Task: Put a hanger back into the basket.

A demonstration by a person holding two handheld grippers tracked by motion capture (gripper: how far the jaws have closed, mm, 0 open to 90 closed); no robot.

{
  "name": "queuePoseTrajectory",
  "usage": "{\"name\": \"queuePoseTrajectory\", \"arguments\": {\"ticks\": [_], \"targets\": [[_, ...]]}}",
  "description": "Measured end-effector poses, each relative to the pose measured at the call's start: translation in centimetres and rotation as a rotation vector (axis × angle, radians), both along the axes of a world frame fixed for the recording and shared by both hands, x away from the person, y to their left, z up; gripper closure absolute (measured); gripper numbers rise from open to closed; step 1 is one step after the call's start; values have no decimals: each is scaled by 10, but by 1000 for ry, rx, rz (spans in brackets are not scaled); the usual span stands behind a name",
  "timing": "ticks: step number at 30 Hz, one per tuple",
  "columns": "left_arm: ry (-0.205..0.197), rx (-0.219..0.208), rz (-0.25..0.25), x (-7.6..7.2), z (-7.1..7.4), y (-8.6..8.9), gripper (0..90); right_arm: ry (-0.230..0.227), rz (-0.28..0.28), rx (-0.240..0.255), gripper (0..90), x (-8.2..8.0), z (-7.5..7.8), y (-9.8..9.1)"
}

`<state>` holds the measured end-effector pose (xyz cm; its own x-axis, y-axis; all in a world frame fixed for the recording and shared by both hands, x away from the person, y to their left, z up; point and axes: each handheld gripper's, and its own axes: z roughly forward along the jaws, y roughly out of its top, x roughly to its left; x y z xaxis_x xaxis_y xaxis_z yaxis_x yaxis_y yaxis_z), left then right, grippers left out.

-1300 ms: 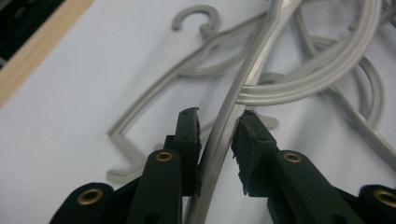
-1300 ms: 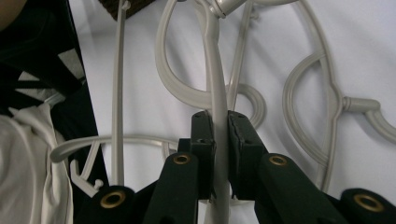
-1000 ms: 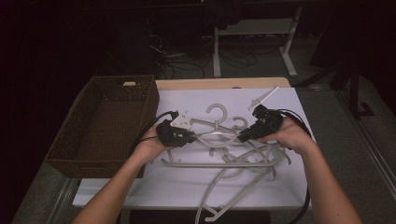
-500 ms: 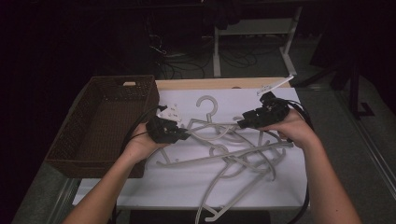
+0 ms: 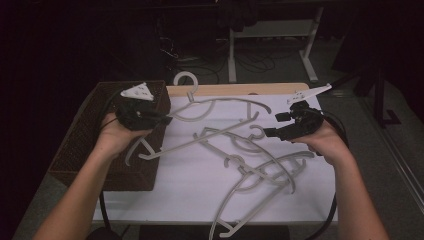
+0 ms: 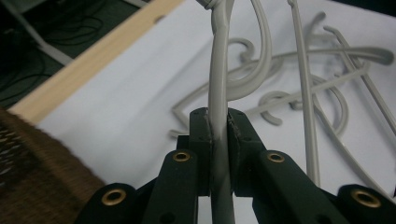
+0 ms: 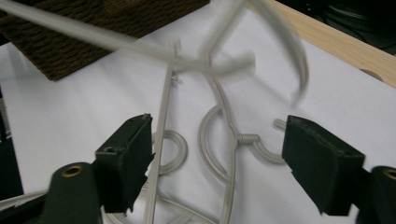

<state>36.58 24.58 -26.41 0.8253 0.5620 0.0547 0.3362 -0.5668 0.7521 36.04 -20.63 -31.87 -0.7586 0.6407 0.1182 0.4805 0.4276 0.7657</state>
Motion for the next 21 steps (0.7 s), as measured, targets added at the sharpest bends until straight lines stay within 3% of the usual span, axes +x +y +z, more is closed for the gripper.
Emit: {"name": "queuePoseTrajectory", "arguments": {"ticks": [5,11,14,21], "targets": [[-29,-6,70,3,19,29,822,-12,-55,-6,178,-9,-12,0],[-57,-2,174,5,31,70,822,-23,-130,-24,133,-19,-32,-2],[-66,10,224,4,31,94,822,-41,-156,-14,112,-24,-43,-7],[-70,32,349,3,20,149,822,-10,-183,-44,66,-31,-63,-12]]}}
